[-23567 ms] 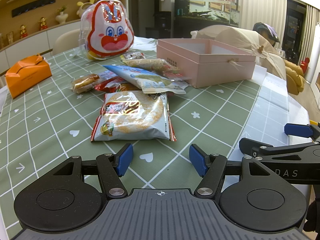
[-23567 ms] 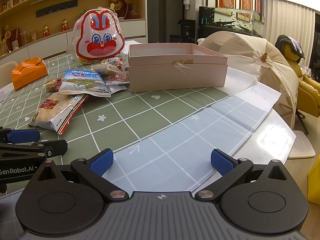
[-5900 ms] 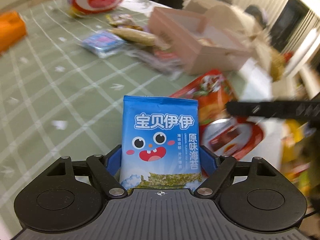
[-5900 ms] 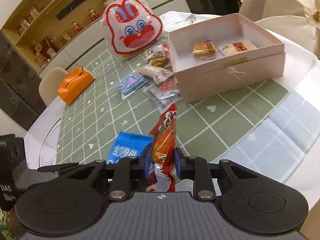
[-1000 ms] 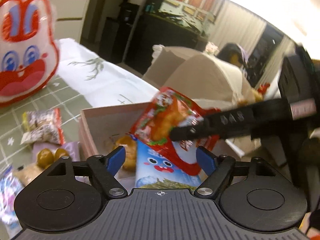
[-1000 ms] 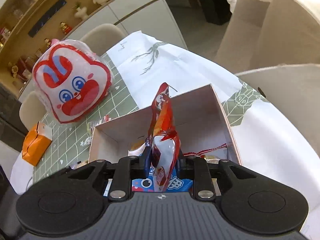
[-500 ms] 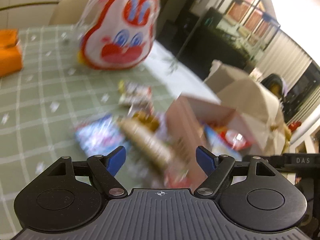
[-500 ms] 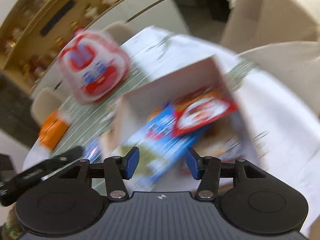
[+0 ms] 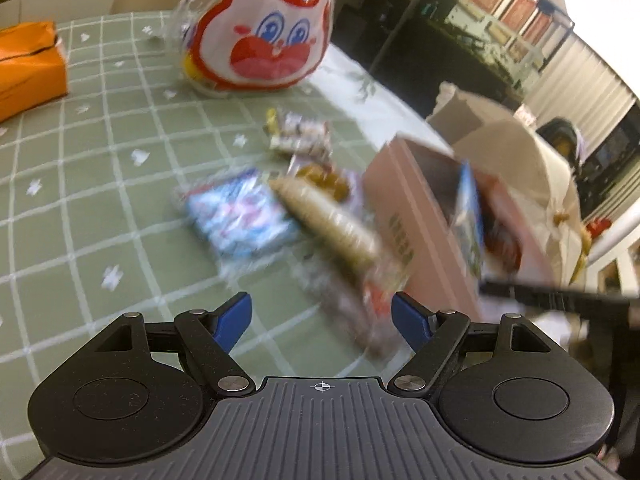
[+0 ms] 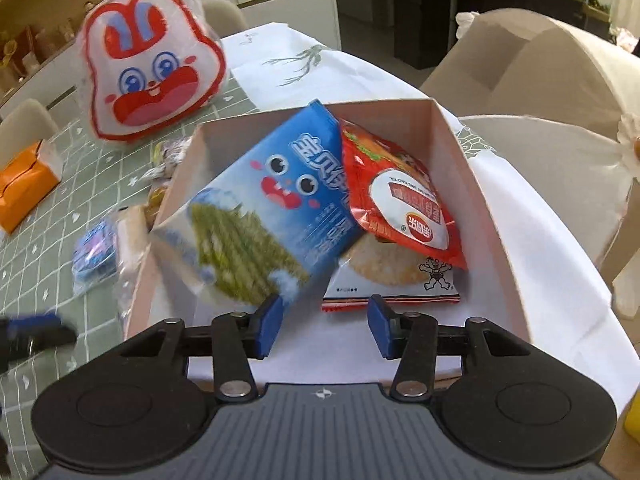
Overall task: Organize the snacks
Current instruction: 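Lower both packets into the pink box and open both tools to release, then grasp the long rice-cracker bar with the left tool while the right tool grasps the hawthorn-stick packet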
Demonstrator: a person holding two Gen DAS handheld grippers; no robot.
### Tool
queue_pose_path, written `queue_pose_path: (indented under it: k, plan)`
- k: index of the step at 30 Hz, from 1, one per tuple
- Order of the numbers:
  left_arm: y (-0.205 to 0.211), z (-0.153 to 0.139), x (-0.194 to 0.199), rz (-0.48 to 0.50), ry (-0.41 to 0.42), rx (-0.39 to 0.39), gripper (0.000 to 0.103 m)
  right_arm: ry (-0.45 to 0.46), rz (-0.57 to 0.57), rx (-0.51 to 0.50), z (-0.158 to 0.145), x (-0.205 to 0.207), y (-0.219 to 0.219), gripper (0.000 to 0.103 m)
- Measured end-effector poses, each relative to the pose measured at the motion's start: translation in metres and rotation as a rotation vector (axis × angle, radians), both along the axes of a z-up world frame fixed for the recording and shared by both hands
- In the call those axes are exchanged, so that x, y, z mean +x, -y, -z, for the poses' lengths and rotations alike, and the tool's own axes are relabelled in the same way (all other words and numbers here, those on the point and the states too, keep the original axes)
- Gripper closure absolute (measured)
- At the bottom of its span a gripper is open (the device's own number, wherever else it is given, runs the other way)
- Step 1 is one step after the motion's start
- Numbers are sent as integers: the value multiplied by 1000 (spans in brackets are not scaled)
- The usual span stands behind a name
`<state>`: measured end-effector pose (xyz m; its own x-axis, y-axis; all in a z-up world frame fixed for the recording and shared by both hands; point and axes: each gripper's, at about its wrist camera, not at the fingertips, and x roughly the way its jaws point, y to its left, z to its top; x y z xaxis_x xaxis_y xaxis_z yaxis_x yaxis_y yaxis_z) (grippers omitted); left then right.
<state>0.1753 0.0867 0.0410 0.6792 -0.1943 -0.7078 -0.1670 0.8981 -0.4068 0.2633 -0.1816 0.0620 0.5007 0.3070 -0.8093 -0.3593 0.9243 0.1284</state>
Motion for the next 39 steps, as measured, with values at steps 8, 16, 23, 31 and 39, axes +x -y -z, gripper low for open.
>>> queue_pose_path:
  k: [8,16,23,31,39]
  plan:
    - [13,-4,76,-30,23,114,21,72,57,181,-45,8,-9,52]
    - [17,15,67,68,-1,289,36,-26,31,28,-11,57,-43,51]
    - [1,14,44,67,17,264,44,113,-112,-96,-10,-3,-43,51]
    - [-7,17,4,98,-8,220,64,138,-57,178,-29,-80,-8,48]
    - [-18,17,-34,57,-22,193,65,22,-212,156,16,-99,-56,48]
